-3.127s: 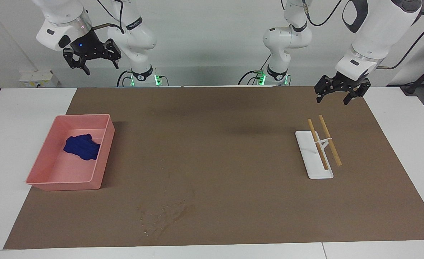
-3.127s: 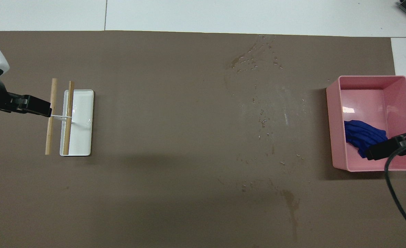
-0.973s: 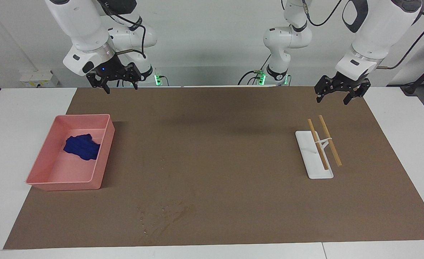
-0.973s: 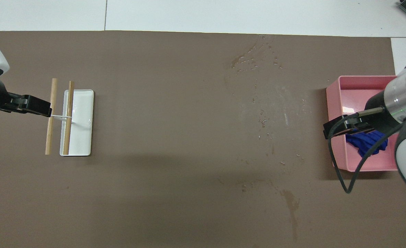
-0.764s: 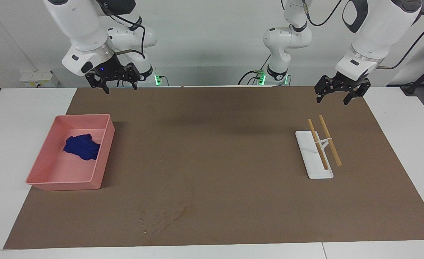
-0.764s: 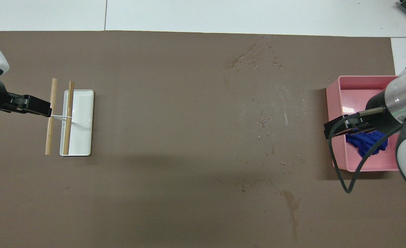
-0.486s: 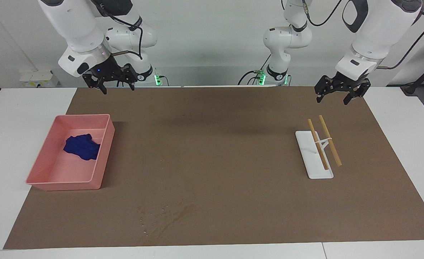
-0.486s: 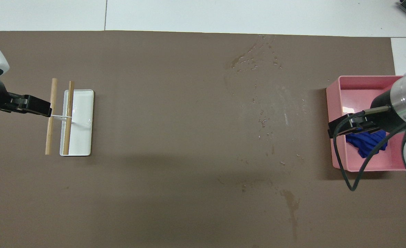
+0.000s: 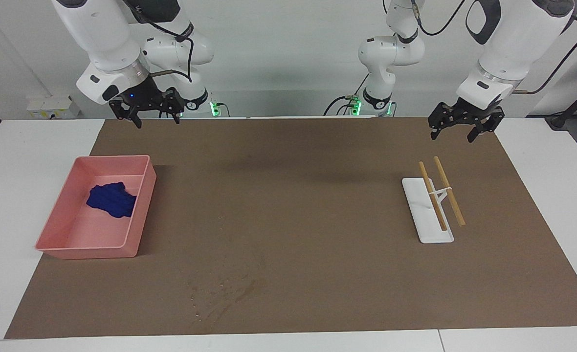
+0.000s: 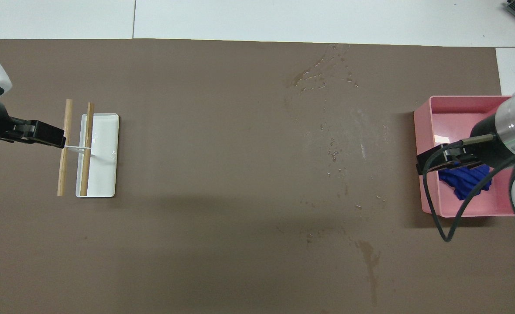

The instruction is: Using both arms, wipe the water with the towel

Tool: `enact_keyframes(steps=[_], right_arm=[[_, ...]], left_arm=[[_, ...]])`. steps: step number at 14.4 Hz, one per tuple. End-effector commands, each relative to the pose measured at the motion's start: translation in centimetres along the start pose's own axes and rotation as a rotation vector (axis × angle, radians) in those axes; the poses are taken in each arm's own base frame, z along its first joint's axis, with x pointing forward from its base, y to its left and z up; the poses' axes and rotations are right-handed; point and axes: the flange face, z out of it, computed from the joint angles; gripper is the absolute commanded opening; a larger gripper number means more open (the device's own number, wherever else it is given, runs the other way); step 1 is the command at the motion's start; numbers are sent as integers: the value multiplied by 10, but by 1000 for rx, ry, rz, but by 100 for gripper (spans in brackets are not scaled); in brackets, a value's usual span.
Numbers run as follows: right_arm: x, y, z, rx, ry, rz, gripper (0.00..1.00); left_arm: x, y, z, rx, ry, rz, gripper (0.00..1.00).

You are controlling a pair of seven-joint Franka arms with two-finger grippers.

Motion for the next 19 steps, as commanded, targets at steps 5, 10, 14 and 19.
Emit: enact_keyframes(steps=[5,10,14,19], right_arm=[[-1,11,-3,-24,26,3,100],[-20,22,-28,-15,76,26,100],[-32,21,-42,-16,104,26,100],[-32,21,-42,-16,104,26,100]], left_arm=[[-8,-3,0,-12,7,-4,100],[-8,-2,0,-14,7,-2,100],[-8,-2,0,-14,7,-4,100],[-8,-3,0,-12,7,-4,100]])
